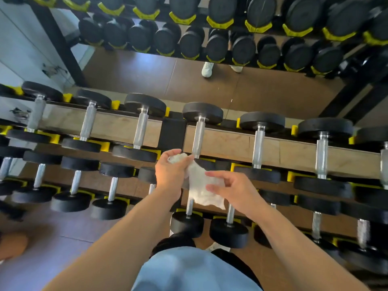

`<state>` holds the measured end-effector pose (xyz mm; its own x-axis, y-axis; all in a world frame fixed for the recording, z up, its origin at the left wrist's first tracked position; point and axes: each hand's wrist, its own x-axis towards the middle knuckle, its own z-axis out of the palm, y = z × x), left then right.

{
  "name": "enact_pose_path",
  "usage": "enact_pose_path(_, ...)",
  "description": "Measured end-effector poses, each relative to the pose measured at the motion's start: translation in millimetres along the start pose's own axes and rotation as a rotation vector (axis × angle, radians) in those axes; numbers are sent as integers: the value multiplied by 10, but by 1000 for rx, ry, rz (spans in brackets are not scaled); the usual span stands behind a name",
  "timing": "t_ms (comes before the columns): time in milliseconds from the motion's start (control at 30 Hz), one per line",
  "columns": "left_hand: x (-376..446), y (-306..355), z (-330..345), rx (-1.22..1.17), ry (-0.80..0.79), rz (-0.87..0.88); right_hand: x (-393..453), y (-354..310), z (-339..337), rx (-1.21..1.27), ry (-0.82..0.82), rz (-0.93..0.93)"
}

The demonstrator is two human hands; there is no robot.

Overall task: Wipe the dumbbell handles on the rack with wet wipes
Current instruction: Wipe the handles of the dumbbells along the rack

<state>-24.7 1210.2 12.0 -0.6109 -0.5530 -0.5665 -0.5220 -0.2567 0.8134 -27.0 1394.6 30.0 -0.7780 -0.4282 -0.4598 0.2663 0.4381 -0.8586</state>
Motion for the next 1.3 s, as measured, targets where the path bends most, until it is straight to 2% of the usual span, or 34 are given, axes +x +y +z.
enact_pose_path(67, 130, 78, -10, 33, -57, -20, 43, 26, 0, -172, -2, 43)
enact_pose_path(167, 311, 159, -37, 50, -148, -70, 120, 30, 25, -294, 202, 71)
enact_pose_path(267, 442, 207, -72, 111, -122, -62, 194, -49, 80, -338, 355, -15)
enact_pose_path(333, 529, 202, -124, 149, -107, -12, 249, -146, 100, -339, 358, -81)
enact_pose_path(467, 607, 190, -233, 246, -90, 193, 337, -378, 120, -74, 300, -29)
enact_pose_path(533, 581, 220, -258, 242, -207, 261, 389, -428, 152, 7, 347, -6)
enact_pose_path(600, 559, 256, -271, 210, -435, 224, 446, -453, 178, 178, 312, 36)
enact_pose_path(667, 576, 267, -277, 223, -594, 176, 509, -461, 162, 416, 240, 103)
enact_pose_path(733, 632, 281, -285, 155, -647, 105, 579, -459, 117, 595, 172, 169)
enact_pose_path(900, 752, 370, -299, -157, -816, -127, 748, -377, 94, 812, 109, 284)
enact_pose_path(967, 775, 403, -274, -204, -872, -188, 838, -325, 190, 805, 184, 366)
enact_pose_path(1067, 806, 439, -228, -191, -878, -197, 927, -326, 414, 432, 411, 364)
enact_pose_path(1100, 821, 441, -216, -180, -874, -184, 934, -346, 469, 401, 440, 341)
enact_pose_path(1167, 852, 447, -200, -156, -872, -152, 939, -364, 523, 570, 379, 337)
enact_pose_path(1233, 888, 436, -192, -117, -864, -118, 919, -359, 508, 726, 235, 318)
enact_pose_path(1300, 897, 435, -178, -52, -836, -86, 908, -334, 492, 748, 141, 298)
